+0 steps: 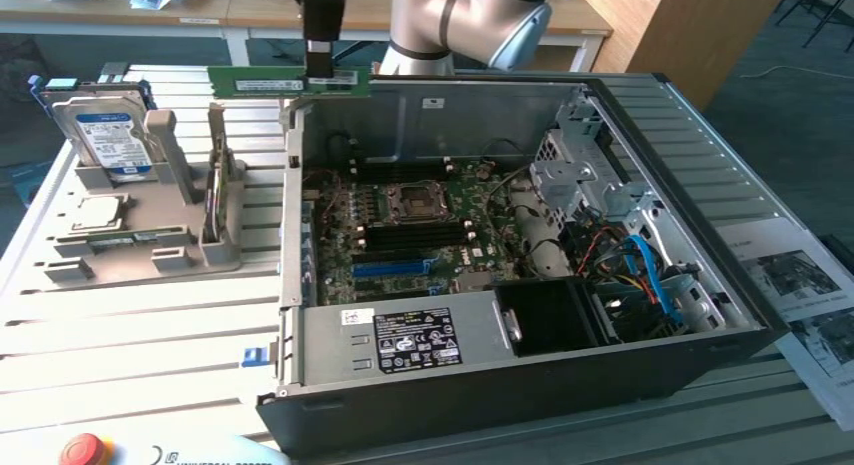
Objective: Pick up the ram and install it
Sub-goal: 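Pick up the ram and move it above insertion slot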
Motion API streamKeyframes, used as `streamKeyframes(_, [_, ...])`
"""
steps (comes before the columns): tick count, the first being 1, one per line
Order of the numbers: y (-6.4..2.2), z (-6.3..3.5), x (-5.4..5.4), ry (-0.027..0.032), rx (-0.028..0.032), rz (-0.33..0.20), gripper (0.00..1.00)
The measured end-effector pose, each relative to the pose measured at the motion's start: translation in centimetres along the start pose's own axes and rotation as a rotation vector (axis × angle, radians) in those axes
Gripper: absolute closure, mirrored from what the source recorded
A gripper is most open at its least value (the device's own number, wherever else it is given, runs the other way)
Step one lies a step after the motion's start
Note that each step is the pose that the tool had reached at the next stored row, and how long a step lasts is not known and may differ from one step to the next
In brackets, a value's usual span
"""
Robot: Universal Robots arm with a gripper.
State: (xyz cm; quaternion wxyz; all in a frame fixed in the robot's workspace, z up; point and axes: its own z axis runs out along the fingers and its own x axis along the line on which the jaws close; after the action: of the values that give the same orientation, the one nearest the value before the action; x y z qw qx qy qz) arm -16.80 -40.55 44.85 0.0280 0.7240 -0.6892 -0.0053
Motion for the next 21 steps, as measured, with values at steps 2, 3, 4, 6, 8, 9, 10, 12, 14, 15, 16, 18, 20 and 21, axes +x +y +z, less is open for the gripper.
streamKeyframes(2, [-0.81,-0.04,0.0,0.0,-0.0001,0.0,0.88])
streamKeyframes(3, [-1.24,-0.06,0.1,0.0,-0.0002,0.0,0.88])
streamKeyframes(4, [-1.67,-0.08,0.1,0.0001,-0.0002,0.0,0.88])
streamKeyframes(6, [-2.53,-0.12,0.1,0.0001,-0.0003,0.0,0.88])
streamKeyframes(8, [-3.4,-0.16,0.2,0.0001,-0.0004,0.0,0.88])
streamKeyframes(9, [-3.84,-0.18,0.2,-0.0001,-0.0003,0.0,0.88])
streamKeyframes(10, [-4.29,-0.19,0.2,-0.0001,-0.0003,0.0,0.88])
streamKeyframes(12, [-5.21,-0.24,0.3,0.0,-0.0005,0.0,0.88])
streamKeyframes(14, [-6.12,-0.29,0.3,0.0001,-0.0005,0.0,0.88])
streamKeyframes(15, [-6.56,-0.31,0.4,0.0001,-0.0006,0.0,0.88])
streamKeyframes(16, [-7.0,-0.33,0.4,0.0001,-0.0007,0.0,0.88])
streamKeyframes(18, [-7.9,-0.37,0.5,0.0,-0.0008,0.0,0.88])
streamKeyframes(20, [-8.78,-0.4,0.5,0.0,-0.0009,0.0,0.88])
streamKeyframes(21, [-8.96,-0.42,0.5,0.0001,-0.001,0.0,0.88])
